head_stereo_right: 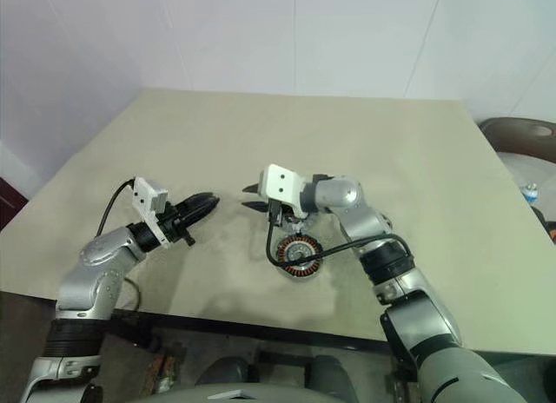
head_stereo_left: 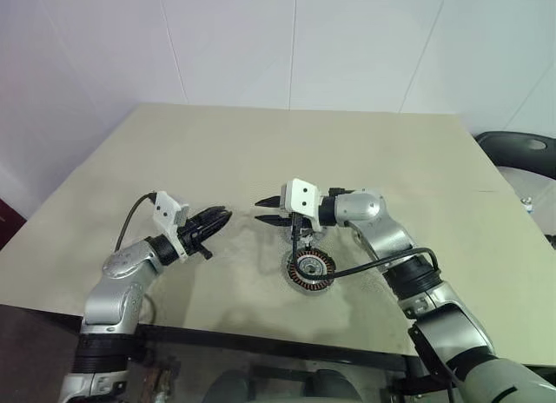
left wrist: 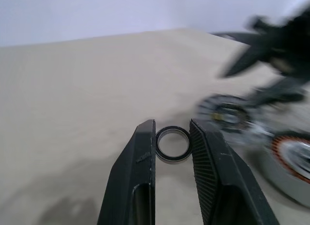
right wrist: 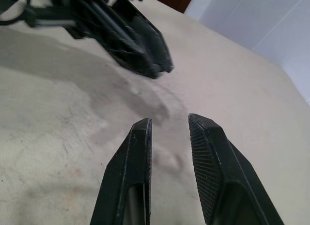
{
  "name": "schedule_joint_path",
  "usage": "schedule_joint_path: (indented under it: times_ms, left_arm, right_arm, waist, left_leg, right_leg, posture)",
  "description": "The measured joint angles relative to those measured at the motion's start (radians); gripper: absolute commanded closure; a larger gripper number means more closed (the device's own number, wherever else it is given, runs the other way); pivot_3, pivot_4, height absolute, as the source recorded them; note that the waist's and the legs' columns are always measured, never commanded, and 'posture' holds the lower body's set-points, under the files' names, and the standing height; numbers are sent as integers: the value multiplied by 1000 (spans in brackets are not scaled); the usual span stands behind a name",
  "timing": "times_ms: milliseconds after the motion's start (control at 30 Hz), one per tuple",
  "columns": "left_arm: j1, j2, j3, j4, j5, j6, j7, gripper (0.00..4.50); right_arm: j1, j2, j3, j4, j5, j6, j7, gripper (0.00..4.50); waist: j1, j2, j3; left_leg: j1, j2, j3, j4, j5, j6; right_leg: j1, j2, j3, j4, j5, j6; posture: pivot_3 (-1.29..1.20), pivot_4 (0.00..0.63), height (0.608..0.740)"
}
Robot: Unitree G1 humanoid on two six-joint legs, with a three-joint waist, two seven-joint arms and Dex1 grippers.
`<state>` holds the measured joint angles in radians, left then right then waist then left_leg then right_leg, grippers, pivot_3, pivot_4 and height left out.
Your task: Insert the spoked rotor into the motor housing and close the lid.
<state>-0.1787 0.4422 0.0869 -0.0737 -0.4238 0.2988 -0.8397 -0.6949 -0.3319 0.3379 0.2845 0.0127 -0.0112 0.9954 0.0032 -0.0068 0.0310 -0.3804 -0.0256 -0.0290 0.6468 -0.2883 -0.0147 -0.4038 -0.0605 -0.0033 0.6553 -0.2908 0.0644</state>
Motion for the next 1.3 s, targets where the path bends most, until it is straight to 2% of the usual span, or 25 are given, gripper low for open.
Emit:
schedule_joint_path:
  times_ms: [233, 433, 567, 767, 1067, 1300]
  left_arm:
    - [-11, 39, -78, 52, 23, -7, -96, 3778]
    - [-85, 45, -102, 122, 43, -24, -126, 3778]
    - [-141, 27, -124, 165, 50, -30, -144, 3778]
    - [-200, 20, -164, 224, 65, -33, -205, 3778]
    - [-266, 15, -248, 350, 94, -66, -354, 3778]
    - [-427, -74, -294, 539, 142, -152, -437, 3778]
  right_arm:
    - [-71, 19, -73, 54, 58, 61, -10, 3223]
    - [-95, -105, -118, 76, 93, 94, 96, 3223]
    - [44, -250, -118, 46, 130, 153, 241, 3223]
    - [168, -392, -159, -57, 166, 231, 305, 3223]
    - [303, -474, -212, -234, 199, 307, 283, 3223]
    - [426, -493, -252, -382, 209, 356, 219, 3223]
  waist:
    - [-14, 1, 0]
    - [-14, 0, 0]
    - [-10, 0, 0]
    - [-16, 1, 1]
    - [5, 0, 1]
    - [34, -1, 3]
  left_leg:
    - [1, 0, 0, 1, 0, 0]
    - [1, 0, 0, 1, 0, 1]
    - [1, 0, 0, 1, -1, 3]
    - [5, 1, 0, 1, -1, 3]
    - [7, 1, 0, 5, -1, 3]
    - [7, 1, 0, 8, -2, 4]
  right_leg:
    - [1, 0, 0, 1, 0, 0]
    - [2, 0, 0, 0, 0, 0]
    - [4, 0, 0, -3, 0, 0]
    - [7, 3, 0, -2, 0, 0]
    - [12, 4, 0, -2, 1, 1]
    - [12, 6, 0, -2, 1, 3]
  posture:
    - [0, 0, 740]
    - [0, 0, 740]
    - [0, 0, 740]
    - [0, 0, 740]
    - [0, 0, 740]
    - [0, 0, 740]
